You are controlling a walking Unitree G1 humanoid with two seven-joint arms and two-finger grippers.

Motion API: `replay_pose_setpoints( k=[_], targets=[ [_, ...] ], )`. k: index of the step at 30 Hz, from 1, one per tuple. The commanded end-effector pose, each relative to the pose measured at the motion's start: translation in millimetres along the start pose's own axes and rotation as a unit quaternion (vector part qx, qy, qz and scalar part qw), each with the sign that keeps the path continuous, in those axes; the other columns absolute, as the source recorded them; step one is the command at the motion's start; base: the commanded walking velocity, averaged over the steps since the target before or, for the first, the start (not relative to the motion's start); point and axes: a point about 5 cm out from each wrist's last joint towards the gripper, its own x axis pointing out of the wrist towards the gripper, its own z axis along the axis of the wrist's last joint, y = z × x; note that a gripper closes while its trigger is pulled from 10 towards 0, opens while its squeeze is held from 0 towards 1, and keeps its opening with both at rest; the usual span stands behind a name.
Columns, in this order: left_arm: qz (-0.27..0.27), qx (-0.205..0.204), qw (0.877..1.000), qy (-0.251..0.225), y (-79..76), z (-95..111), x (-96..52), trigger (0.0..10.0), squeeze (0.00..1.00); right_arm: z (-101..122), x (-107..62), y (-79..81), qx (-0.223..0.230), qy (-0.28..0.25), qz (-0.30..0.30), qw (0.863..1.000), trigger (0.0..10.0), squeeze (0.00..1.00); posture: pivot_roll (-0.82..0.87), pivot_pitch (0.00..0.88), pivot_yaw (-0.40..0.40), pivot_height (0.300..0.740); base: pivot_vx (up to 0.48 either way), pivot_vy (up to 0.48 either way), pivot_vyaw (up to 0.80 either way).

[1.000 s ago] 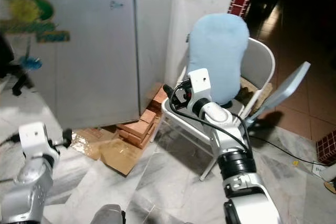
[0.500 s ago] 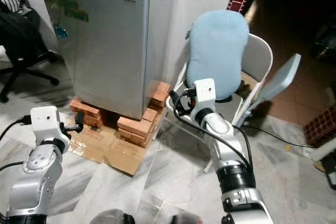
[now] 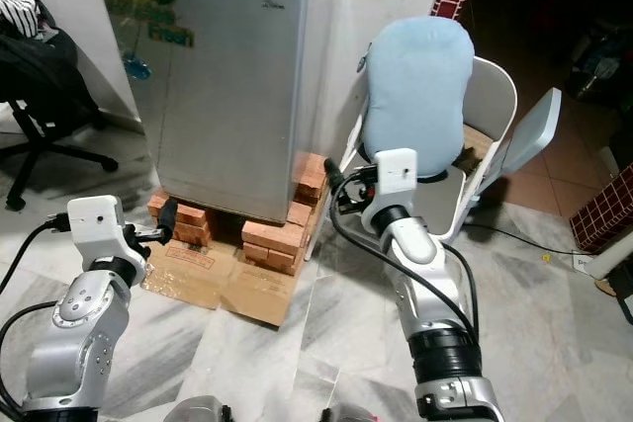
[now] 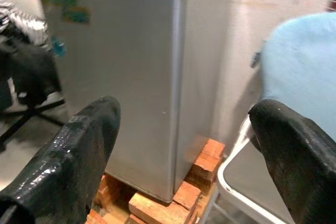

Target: Restocking fridge

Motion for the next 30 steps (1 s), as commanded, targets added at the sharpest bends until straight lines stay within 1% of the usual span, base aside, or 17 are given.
replay_pose_setpoints(
  k=[1, 3, 5, 6, 7, 9, 12, 13, 18, 20, 30],
  targets=[
    [-0.019, 0.005, 1.0, -0.014, -7.3, 7, 2.0, 10.0, 0.0, -4, -4.2, -7.4, 0.011, 0.007, -0.025, 1.0, 10.0, 0.0, 0.04, 0.0, -0.047, 0.74, 0.0, 0.48, 0.0],
    [-0.025, 0.005, 1.0, -0.016, -8.5, 9, 3.0, 10.0, 0.0, -5, -6.0, -7.2, 0.007, 0.01, -0.033, 0.999, 10.0, 0.0, 0.03, 0.0, -0.043, 0.74, 0.0, 0.48, 0.0],
    [-0.028, 0.006, 0.999, -0.017, -8.9, 9, 3.0, 10.0, 0.0, -5, -7.1, -7.3, -0.011, 0.011, -0.047, 0.999, 10.0, 0.0, 0.03, 0.0, -0.04, 0.74, 0.0, 0.48, 0.0],
    [-0.028, 0.006, 0.999, -0.017, -8.9, 9, 3.0, 10.0, 0.0, -5, -7.1, -7.3, -0.011, 0.011, -0.047, 0.999, 10.0, 0.0, 0.03, 0.0, -0.04, 0.74, 0.0, 0.48, 0.0],
    [-0.03, 0.013, 0.999, -0.018, -8.8, 9, 3.0, 10.0, 0.0, -6, -8.1, -7.4, -0.017, 0.012, -0.056, 0.998, 10.0, 0.0, 0.02, 0.0, -0.036, 0.74, 0.0, 0.48, 0.0],
    [-0.036, 0.018, 0.999, -0.017, -9.5, 9, 2.9, 10.0, 0.0, -9, -11.5, -8.1, -0.003, 0.019, -0.071, 0.997, 10.0, 0.0, 0.02, 0.0, -0.03, 0.74, 0.0, 0.48, 0.0],
    [-0.041, 0.015, 0.999, -0.018, -10.6, 9, 2.7, 10.0, 0.0, -11, -13.3, -9.6, 0.0, 0.024, -0.081, 0.996, 10.0, 0.0, 0.02, 0.0, -0.027, 0.74, 0.0, 0.48, 0.0],
    [-0.042, 0.013, 0.999, -0.018, -11.1, 9, 2.6, 10.0, 0.0, -9, -14.8, -9.4, 0.001, 0.012, -0.08, 0.997, 10.0, 0.0, 0.02, 0.0, -0.025, 0.74, 0.0, 0.48, 0.0],
    [-0.047, 0.012, 0.999, -0.016, -12.7, 9, 3.7, 10.0, 0.0, -2, -15.9, -13.5, 0.006, -0.012, -0.094, 0.995, 10.0, 0.0, 0.02, 0.0, -0.018, 0.74, 0.0, 0.48, 0.0],
    [-0.049, 0.013, 0.999, -0.017, -13.1, 10, 4.2, 10.0, 0.0, -2, -15.8, -14.8, 0.011, -0.006, -0.102, 0.995, 10.0, 0.0, 0.02, 0.0, -0.018, 0.74, 0.0, 0.48, 0.0],
    [-0.046, 0.024, 0.998, -0.021, -11.8, 11, 5.8, 10.0, 0.0, 1, -16.4, -20.3, 0.011, -0.013, -0.127, 0.992, 10.0, 0.0, 0.02, 0.0, -0.02, 0.74, 0.0, 0.48, -0.78]
  ],
)
